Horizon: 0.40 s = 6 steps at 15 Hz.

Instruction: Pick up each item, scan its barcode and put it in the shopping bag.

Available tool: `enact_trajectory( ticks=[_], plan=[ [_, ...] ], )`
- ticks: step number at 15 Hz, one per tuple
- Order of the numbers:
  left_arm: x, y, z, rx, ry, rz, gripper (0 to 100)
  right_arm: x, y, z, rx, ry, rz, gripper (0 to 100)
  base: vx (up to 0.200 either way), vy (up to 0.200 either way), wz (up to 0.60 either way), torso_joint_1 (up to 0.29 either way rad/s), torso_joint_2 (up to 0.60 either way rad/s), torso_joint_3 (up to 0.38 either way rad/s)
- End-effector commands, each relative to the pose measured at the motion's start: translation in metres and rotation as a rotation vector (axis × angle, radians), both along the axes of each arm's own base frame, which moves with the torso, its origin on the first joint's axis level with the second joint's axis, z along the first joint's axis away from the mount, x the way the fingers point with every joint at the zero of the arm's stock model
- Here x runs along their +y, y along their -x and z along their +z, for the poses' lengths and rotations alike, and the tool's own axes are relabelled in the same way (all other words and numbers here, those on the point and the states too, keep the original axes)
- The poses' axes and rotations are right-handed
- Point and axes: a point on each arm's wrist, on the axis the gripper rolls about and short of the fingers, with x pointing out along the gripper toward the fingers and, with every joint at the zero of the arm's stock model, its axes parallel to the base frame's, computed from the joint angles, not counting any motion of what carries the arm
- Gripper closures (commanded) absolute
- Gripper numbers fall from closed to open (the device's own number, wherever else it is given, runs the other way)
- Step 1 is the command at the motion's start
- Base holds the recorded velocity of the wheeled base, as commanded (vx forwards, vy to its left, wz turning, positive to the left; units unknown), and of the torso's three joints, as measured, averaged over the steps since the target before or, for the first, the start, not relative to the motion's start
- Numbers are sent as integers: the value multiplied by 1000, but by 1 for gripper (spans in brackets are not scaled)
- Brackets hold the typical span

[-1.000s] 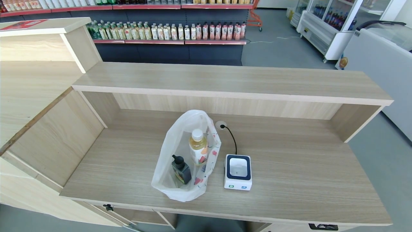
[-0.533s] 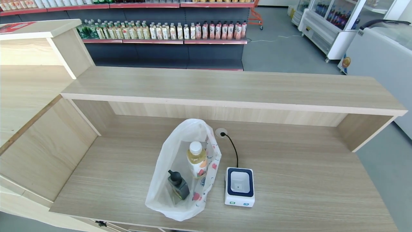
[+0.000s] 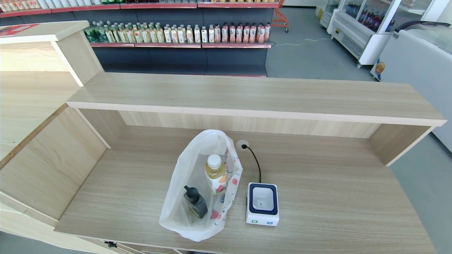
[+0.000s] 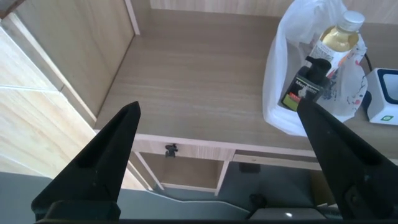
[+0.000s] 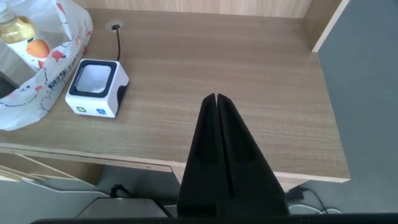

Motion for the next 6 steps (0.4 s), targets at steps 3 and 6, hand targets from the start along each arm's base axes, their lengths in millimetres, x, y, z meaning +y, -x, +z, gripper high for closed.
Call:
enact_trajectory(
  ticks=[3,6],
  plan=[
    [0,0,0,0,0,1,0,0,0,0,2,0,1,100,0,0,0,0,0,0],
    [0,0,0,0,0,1,0,0,0,0,2,0,1,100,0,0,0,0,0,0]
  ],
)
